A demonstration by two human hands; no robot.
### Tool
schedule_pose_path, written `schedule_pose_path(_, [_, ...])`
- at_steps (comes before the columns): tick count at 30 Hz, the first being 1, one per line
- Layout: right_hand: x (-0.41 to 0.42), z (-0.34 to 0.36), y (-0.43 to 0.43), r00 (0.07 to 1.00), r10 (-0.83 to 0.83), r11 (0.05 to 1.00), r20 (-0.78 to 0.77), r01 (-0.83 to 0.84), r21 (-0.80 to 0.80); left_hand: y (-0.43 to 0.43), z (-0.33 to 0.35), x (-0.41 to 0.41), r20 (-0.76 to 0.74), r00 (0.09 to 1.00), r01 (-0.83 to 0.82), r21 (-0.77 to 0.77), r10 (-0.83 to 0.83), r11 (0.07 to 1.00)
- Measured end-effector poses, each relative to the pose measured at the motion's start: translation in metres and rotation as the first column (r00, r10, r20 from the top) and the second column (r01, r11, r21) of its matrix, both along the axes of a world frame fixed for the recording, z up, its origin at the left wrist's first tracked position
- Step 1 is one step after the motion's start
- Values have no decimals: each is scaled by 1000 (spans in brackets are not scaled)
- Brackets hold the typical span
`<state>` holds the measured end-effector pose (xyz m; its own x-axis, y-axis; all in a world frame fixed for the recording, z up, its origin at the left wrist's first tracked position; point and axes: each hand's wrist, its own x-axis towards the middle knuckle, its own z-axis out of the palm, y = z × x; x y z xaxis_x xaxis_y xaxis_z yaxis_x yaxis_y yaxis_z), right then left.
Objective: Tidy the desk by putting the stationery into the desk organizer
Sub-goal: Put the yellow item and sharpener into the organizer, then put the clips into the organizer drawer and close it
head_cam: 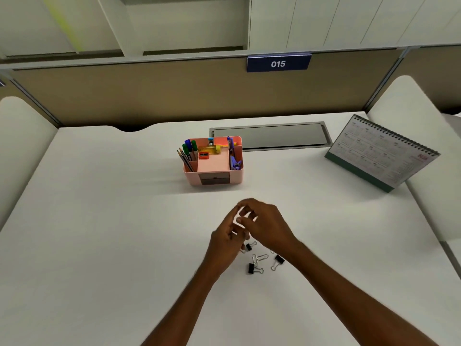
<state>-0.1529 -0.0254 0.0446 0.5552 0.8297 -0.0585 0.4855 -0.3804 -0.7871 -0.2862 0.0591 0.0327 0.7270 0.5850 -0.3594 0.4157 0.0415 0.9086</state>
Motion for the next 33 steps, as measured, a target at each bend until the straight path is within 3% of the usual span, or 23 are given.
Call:
schedule_pose_path(3, [-4,-20,-38,999,-9,999,36,10,-43,-22,-20,-13,-56,995,82,67,-78,994])
schedule_pose_path(6, [-10,-45,-75,994,-42,995,104,50,-82,-35,-37,-23,-217,967,173,168,-135,971])
schedule_pose_path(9, [-19,-63,-104,972,-40,982,232,82,-171,-40,-45,-35,-391,903,324,345,-179,881])
schedule_pose_path(11, [-24,-69,-116,968,-57,963,246,119,-242,-44,-46,-42,-430,878,389,388,-210,836])
schedule_pose_path(16, [-35,-86,-130,979,-72,942,191,130,-308,-53,-58,-52,-385,897,384,431,-218,817])
schedule_pose_path(29, [-45,-94,-104,981,-89,967,171,126,-220,-56,-70,-32,-308,940,290,486,-149,824])
schedule_pose_path(33, [-39,-92,-114,925,-203,951,320,264,-160,-52,-67,-35,-311,948,232,509,-74,829])
